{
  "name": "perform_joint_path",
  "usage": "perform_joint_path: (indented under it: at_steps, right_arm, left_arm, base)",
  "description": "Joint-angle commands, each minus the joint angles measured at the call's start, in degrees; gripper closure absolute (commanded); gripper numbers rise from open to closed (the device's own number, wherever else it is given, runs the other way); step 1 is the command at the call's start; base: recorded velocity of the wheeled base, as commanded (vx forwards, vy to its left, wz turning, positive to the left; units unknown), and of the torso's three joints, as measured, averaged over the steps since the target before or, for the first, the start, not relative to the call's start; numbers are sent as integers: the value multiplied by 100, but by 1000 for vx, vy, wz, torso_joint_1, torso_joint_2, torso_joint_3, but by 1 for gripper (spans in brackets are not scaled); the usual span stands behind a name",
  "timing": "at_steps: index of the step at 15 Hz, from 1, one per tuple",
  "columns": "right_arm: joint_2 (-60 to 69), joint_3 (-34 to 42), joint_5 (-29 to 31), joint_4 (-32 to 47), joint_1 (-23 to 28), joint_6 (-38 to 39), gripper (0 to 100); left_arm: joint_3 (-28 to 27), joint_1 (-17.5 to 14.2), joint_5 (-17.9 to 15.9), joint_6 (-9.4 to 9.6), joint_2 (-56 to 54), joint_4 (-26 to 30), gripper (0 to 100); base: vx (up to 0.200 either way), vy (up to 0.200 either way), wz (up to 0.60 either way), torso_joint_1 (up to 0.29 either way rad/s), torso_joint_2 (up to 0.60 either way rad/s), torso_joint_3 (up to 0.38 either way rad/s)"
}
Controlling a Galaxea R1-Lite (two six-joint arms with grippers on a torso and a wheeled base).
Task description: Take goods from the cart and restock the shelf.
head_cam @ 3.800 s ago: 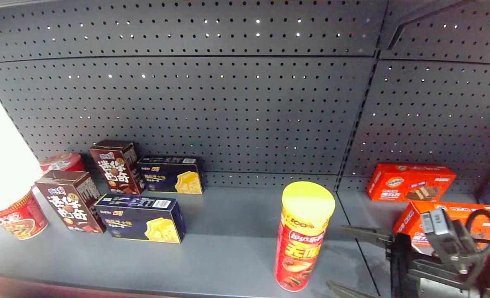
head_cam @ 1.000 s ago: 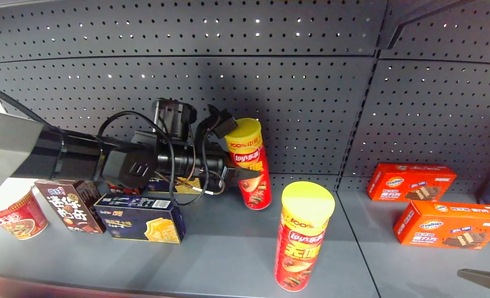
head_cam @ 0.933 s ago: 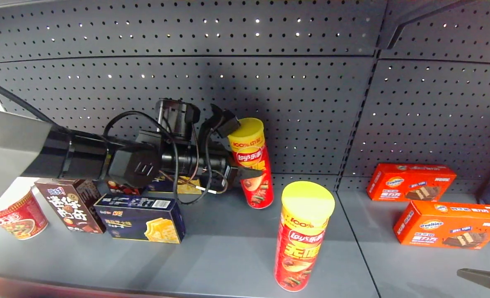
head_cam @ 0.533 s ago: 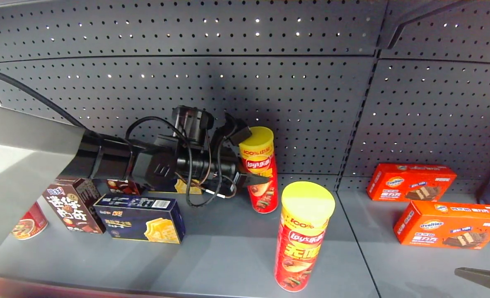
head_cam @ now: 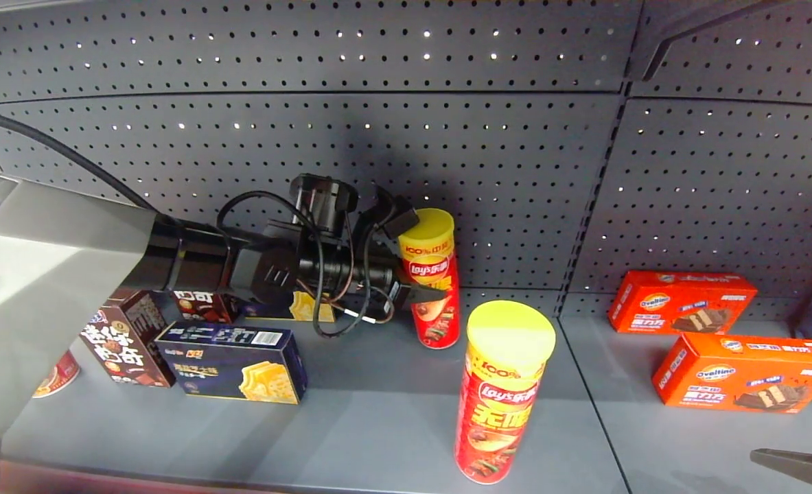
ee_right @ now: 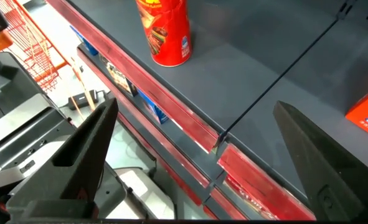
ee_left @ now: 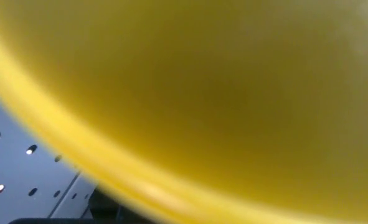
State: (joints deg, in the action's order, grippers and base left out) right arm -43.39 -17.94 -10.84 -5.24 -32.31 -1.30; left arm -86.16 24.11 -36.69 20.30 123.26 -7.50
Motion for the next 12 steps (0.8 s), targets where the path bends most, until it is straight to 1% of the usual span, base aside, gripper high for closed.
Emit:
perform_joint_path:
  at_steps: [1,4,6,7,12]
  right_arm:
    - [-21,1,-6,6,-4,-1,0]
    - [-21,10,-15,6,-13,7,0]
    - [-21,10,-15,6,-13,7,0]
    - [-21,10,-15,6,-13,7,0]
    - [-56,63,-15,23,-13,7,0]
  left_arm:
    - [-41,14,4,1,40,-6,100]
    - [-50,23,4,9,58,-6,100]
    - [-50,23,4,115,111,-6,100]
    - [-50,23,4,124,119,-6,0]
    - [-23,50,66,124,102,-24,0]
  base:
    - [0,0,0,0,0,0]
    - [0,0,0,0,0,0]
    - [0,0,0,0,0,0]
    - [0,0,0,0,0,0]
    - [0,0,0,0,0,0]
